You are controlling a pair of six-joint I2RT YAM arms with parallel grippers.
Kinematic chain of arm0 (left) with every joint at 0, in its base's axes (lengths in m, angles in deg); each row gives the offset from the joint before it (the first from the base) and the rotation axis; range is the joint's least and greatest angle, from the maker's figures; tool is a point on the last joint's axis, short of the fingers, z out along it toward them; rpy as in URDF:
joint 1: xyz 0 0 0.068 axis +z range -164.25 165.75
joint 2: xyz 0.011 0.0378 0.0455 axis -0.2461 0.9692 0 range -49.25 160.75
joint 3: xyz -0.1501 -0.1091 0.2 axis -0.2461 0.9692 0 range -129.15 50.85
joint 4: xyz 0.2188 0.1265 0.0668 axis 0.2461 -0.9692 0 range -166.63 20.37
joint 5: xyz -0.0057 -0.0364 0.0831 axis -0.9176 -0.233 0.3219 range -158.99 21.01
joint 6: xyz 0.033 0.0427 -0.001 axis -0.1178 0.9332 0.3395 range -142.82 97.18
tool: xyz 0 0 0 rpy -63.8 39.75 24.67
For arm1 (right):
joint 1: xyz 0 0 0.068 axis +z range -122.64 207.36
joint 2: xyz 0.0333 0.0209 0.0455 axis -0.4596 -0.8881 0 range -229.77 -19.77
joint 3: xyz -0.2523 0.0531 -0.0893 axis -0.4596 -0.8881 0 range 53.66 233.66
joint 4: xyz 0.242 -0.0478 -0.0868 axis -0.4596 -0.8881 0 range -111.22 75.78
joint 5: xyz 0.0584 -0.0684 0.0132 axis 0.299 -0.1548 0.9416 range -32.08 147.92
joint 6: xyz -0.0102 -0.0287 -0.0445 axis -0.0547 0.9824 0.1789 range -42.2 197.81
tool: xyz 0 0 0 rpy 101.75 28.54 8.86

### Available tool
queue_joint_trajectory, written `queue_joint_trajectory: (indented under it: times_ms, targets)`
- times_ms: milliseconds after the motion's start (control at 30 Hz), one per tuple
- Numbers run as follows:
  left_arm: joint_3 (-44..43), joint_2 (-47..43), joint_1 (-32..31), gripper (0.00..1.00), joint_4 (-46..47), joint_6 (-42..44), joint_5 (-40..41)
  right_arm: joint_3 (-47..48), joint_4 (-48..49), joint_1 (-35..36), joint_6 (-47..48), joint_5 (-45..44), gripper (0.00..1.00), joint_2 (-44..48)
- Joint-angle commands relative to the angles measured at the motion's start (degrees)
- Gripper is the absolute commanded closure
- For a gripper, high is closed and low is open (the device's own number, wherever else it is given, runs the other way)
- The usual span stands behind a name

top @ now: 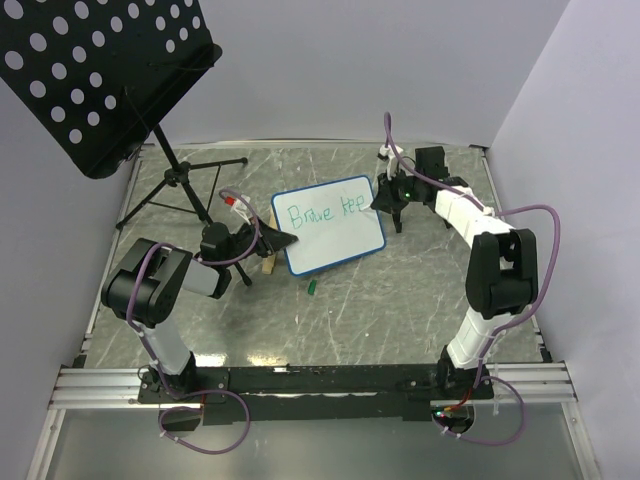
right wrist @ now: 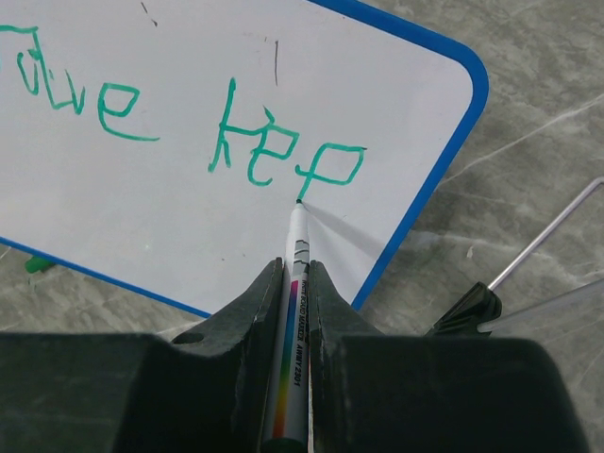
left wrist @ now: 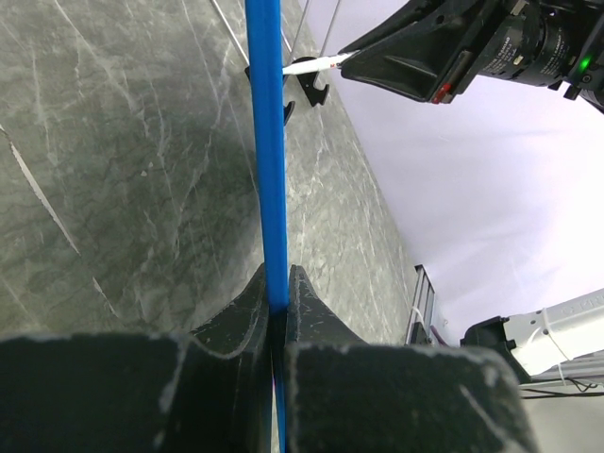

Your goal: Write a sentence on the whiteboard

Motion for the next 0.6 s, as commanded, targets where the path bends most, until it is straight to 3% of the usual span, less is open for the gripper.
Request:
queue_joint_trajectory:
  times_ms: [0,567]
  targets:
    - [-1.24,-0.67,-0.31,0.99,13.87,2.16,-2.6,-0.91,-0.4,0.34,1.11,-1.89,1.0,2.24]
    - [-0.8,-0.58,-0.31,0.99,14.39,2.16,-2.87,5.42,-1.45,-2.3,-0.91,-1.63,1.0,1.98]
